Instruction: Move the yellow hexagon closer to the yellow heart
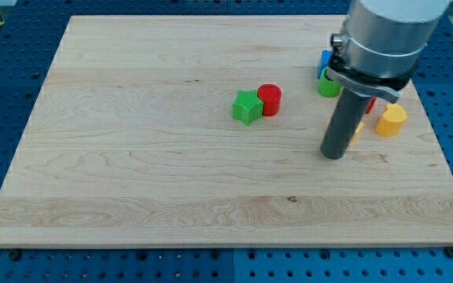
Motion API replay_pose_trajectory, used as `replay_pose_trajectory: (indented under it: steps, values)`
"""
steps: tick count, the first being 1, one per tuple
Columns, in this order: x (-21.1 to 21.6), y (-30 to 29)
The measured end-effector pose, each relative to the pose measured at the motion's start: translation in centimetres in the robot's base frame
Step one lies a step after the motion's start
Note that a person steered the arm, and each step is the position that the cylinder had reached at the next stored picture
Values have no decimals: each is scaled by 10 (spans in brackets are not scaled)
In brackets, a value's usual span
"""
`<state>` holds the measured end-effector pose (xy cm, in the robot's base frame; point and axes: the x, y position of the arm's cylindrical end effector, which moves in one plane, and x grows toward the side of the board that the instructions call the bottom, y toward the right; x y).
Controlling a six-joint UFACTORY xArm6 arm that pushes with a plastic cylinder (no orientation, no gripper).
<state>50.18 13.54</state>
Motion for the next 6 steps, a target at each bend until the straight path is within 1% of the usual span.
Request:
replay_pose_trajectory:
  steps: [1, 4, 5, 6]
  values:
    - [-17, -20]
    - [-19, 20]
    - [-19, 23]
    - [-24, 10]
